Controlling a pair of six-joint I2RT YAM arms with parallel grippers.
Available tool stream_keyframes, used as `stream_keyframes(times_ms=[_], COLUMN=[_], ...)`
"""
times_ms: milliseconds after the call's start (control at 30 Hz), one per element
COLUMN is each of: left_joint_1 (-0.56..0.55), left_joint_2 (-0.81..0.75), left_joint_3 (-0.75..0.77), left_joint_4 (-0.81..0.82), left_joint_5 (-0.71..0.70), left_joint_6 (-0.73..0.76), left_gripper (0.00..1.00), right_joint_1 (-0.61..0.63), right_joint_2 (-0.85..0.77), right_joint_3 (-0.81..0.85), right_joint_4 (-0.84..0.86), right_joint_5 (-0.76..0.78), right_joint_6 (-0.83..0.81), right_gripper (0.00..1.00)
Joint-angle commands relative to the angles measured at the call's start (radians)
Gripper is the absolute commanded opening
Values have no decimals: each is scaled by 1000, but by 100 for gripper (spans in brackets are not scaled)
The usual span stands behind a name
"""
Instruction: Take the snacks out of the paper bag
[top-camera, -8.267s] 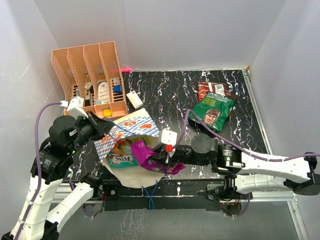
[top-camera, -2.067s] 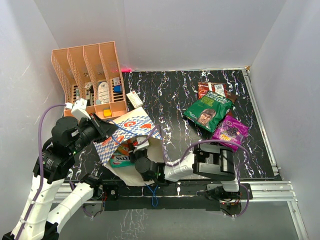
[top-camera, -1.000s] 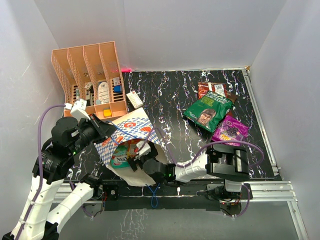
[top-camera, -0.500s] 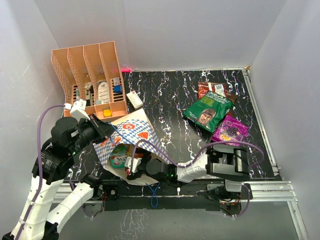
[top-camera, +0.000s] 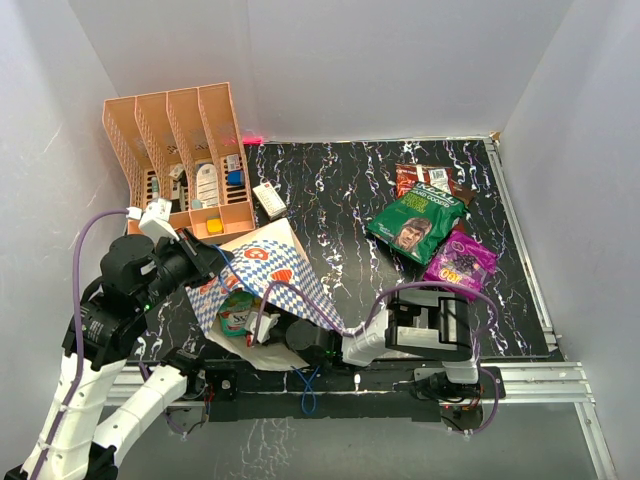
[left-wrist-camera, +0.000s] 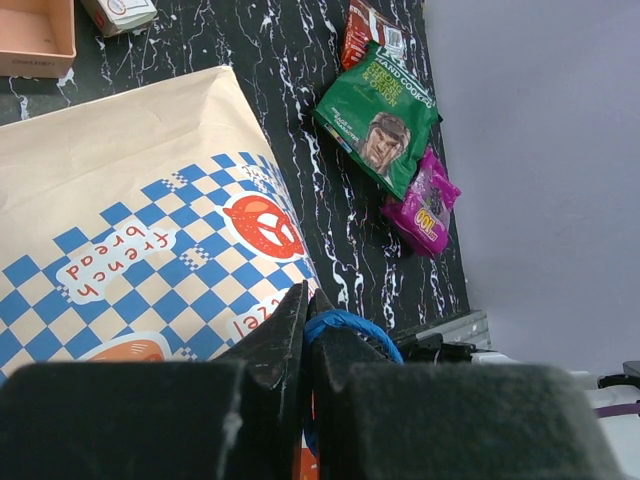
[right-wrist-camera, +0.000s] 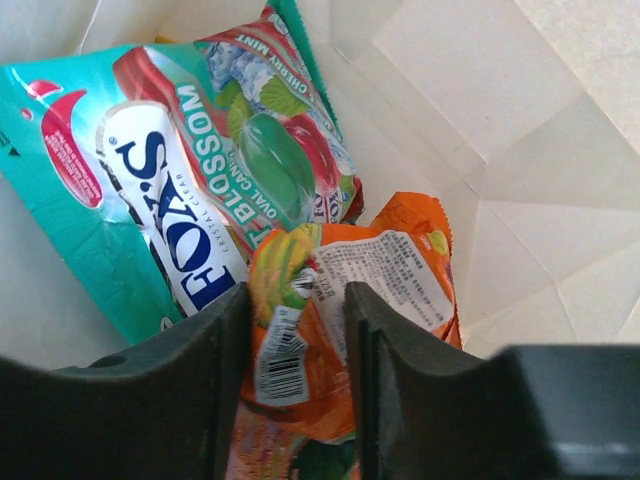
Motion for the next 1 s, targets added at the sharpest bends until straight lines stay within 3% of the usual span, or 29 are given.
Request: stream_keyframes(times_ms=[0,300,467,733,967], left_joint_1=[-2,-1,-2,-2,-2], left_joint_2=[2,5,19,28,26], left_joint_3=[22,8,16,9,-5], left_joint_4=[1,21,35,64,68], left_joint_5=[11,9,13,13,11], left_joint_6=[6,6,15,22,23], left_gripper=[0,0,0,0,0], right_joint_1=[-4,-1,-2,-3,-3], right_joint_2=[-101,-357,-556,-774,-981], right_joint_3=[28,-15,-64,118,234], right_joint_4=[44,-145,-243,-692,-795], right_joint_5=[30,-115,-368,-465,-486], right_joint_6=[52,243,332,455,437], right_gripper=[36,8,7,7,7])
